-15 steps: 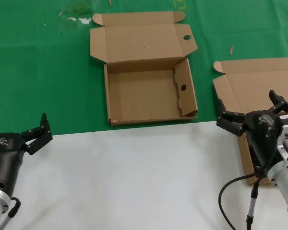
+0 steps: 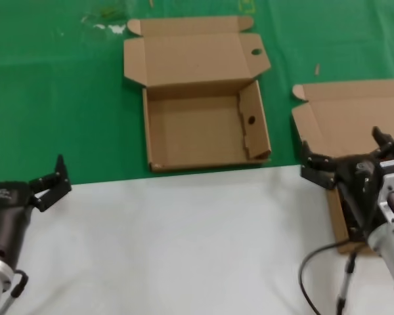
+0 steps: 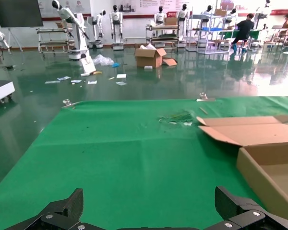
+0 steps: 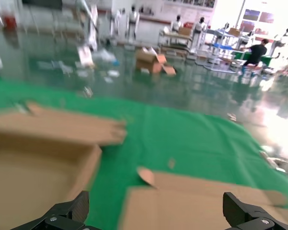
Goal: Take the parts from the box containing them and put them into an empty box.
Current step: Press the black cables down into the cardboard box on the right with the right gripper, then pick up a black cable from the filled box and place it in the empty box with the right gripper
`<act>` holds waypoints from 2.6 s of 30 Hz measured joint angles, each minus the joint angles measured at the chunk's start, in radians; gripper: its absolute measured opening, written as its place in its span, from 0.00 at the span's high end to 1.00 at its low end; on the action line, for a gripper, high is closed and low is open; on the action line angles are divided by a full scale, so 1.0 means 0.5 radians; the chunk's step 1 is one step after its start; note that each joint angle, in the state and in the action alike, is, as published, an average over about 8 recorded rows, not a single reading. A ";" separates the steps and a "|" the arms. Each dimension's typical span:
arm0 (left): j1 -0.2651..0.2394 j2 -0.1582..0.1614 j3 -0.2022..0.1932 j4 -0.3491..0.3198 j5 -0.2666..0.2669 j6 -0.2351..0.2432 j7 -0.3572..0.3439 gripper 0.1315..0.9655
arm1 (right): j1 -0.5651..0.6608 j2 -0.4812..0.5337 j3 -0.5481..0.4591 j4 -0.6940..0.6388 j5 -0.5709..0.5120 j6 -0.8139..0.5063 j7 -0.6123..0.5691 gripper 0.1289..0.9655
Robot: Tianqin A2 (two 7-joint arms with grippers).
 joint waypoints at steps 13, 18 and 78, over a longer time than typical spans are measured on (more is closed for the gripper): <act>0.000 0.000 0.000 0.000 0.000 0.000 0.000 0.00 | -0.128 0.382 -0.090 0.007 -0.044 0.314 -0.536 0.00; 0.000 0.000 0.000 0.000 0.000 0.000 0.000 0.00 | -0.370 0.785 -0.174 0.232 0.362 0.385 -0.647 0.00; 0.000 0.000 0.000 0.000 0.001 0.000 0.000 0.00 | 0.549 1.919 -1.622 -0.024 1.695 0.577 -1.854 0.38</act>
